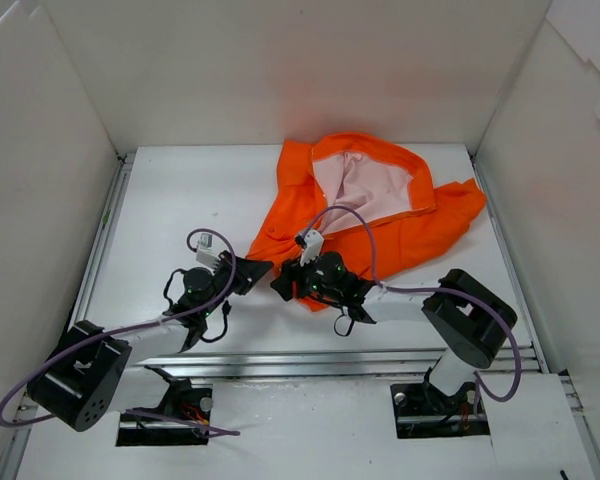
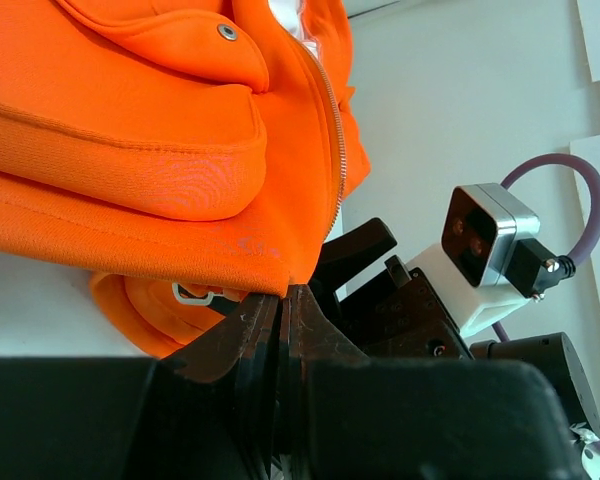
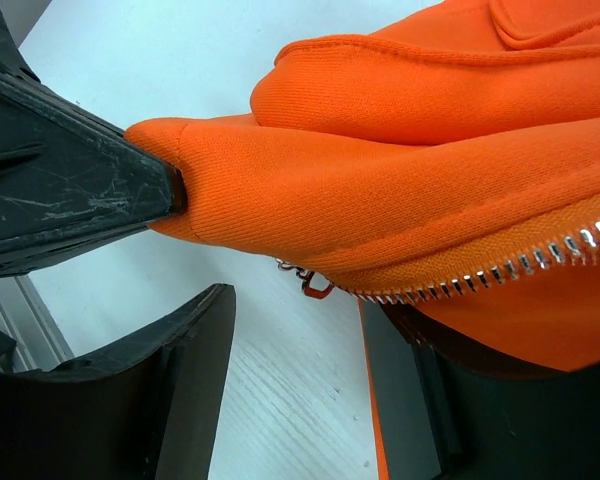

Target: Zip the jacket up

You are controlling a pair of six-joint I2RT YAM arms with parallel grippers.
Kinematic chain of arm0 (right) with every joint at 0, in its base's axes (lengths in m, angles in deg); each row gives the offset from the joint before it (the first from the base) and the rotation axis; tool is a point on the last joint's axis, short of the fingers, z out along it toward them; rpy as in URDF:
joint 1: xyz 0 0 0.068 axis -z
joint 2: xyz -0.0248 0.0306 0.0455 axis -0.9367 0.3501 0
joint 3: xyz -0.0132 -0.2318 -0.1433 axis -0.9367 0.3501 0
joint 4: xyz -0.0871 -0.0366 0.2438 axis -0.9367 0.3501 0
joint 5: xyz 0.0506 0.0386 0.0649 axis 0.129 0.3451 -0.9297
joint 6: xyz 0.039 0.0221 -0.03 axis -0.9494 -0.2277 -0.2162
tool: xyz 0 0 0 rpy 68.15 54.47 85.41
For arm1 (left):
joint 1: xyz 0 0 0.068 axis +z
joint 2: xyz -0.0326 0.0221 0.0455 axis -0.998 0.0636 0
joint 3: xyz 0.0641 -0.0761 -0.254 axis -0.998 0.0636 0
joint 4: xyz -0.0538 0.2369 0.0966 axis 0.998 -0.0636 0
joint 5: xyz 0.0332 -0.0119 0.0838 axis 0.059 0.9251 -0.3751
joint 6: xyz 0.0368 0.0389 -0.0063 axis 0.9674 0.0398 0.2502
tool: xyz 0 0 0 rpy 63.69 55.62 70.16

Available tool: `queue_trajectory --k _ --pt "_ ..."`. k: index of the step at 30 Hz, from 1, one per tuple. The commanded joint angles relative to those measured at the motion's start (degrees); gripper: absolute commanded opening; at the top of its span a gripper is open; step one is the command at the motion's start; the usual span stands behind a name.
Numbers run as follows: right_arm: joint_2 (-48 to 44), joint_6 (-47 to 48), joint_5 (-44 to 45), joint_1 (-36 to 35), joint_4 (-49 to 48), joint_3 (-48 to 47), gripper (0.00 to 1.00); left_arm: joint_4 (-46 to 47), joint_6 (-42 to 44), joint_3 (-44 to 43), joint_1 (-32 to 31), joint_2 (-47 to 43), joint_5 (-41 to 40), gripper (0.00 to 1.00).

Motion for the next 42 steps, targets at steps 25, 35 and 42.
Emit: queue_trajectory --k 25,35,42 --pt "0.3 3.3 8.2 -1.2 1.2 -6.2 0.28 4.9 -0.6 -0.4 1.1 -2.7 1.9 0.00" --pt "-3.1 5.1 14.1 -2.8 4.0 -5.4 0.00 3.9 -0.3 -0.3 1.6 -3.0 2.9 0.00" --pt "-11.4 7.6 19.7 -4.8 16.2 -6.1 0.00 -6.0 5.8 -0.7 2.1 -6.3 3.7 0.00"
